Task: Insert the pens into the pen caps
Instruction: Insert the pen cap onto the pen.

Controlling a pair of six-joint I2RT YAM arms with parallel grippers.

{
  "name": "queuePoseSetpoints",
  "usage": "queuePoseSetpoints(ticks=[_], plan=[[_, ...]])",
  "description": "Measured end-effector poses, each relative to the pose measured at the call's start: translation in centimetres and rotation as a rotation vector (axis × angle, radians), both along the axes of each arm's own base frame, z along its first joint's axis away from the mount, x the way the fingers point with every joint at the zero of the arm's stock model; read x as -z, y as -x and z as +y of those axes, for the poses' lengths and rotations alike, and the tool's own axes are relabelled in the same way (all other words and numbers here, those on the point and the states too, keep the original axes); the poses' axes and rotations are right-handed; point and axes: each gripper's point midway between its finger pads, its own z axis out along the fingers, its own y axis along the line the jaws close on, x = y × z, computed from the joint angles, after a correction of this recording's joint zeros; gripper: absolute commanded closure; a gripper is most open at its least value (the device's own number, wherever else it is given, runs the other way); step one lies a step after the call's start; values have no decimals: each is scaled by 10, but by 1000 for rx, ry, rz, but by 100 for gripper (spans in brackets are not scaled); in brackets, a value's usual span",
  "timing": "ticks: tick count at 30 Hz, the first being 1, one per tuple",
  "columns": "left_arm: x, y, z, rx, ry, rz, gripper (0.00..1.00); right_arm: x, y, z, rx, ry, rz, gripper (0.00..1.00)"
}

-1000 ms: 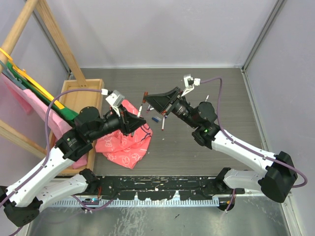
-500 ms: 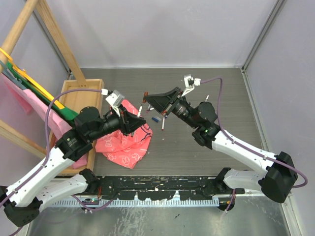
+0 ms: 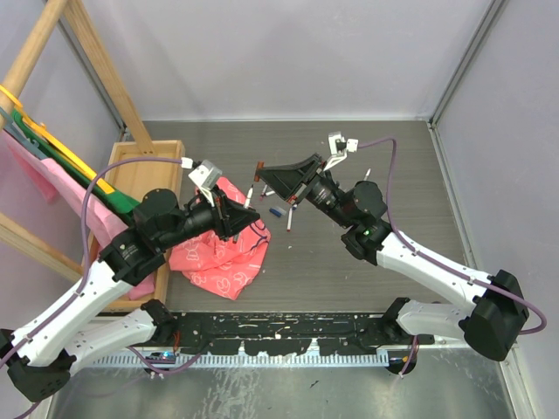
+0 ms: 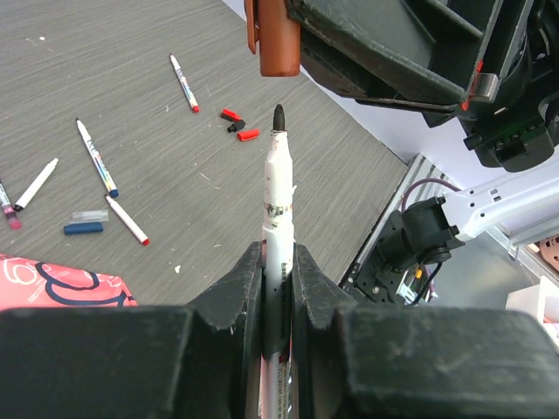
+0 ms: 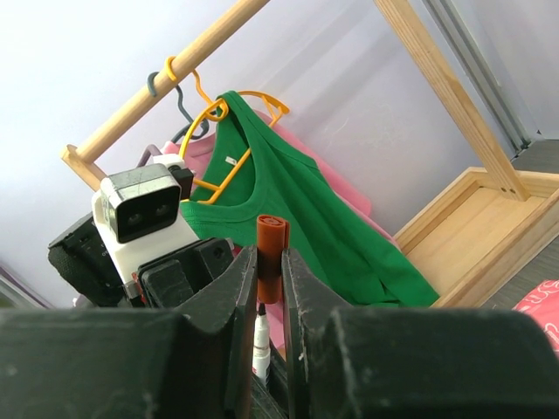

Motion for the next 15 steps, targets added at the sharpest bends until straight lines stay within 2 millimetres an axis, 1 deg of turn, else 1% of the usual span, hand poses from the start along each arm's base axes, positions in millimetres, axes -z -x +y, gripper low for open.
queuePoseSetpoints(ticks=[15], plan=[[0,0,-1,-2,8,14,100,1,6,3,-38,6,-5,100]])
